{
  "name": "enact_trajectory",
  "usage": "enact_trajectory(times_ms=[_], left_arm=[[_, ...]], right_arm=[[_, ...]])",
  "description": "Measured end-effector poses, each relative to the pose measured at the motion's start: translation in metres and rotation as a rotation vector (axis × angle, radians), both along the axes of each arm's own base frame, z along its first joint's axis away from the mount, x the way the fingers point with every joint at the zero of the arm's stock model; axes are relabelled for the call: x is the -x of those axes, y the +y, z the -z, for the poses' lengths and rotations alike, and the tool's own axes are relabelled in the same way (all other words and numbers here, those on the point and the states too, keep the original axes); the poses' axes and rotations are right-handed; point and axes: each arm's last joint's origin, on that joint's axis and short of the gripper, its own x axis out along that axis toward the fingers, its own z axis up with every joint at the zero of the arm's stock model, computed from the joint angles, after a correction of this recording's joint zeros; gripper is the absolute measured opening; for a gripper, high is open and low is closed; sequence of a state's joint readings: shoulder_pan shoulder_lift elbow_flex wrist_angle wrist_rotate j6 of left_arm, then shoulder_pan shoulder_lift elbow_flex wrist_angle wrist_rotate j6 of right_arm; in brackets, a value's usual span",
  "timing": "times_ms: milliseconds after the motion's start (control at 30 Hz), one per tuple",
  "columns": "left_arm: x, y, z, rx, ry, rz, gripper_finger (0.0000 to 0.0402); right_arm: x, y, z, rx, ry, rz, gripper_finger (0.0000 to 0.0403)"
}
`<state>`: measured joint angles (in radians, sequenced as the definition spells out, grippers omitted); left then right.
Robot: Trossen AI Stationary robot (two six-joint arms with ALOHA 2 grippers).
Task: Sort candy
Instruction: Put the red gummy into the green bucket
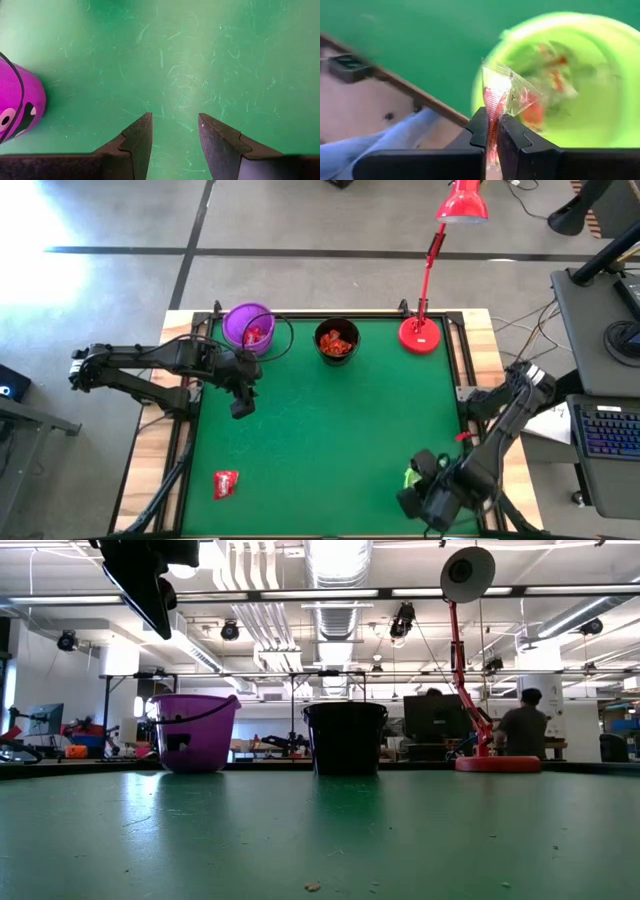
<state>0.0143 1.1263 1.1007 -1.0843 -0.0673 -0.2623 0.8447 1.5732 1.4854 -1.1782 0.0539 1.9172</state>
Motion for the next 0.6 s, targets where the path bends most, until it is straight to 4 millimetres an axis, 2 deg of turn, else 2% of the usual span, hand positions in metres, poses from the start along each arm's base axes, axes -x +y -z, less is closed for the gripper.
enact_trajectory(times_ms=[100, 233, 600], left_arm=[[0.000, 0.000, 0.000, 0.000, 0.000, 0.000, 0.0141], [0.000, 0.000, 0.000, 0.004, 0.000, 0.003, 0.0141], [0.001, 0.000, 0.000, -0.012, 0.014, 0.043, 0.0141]], right_arm=[[0.009, 0.003, 0.009, 0.074, 0.125, 0.064, 0.0013], [0.021, 0.000, 0.011, 0.186, 0.220, 0.144, 0.0013], [0.024, 0.005, 0.010, 0.181, 0.199, 0.037, 0.0014]])
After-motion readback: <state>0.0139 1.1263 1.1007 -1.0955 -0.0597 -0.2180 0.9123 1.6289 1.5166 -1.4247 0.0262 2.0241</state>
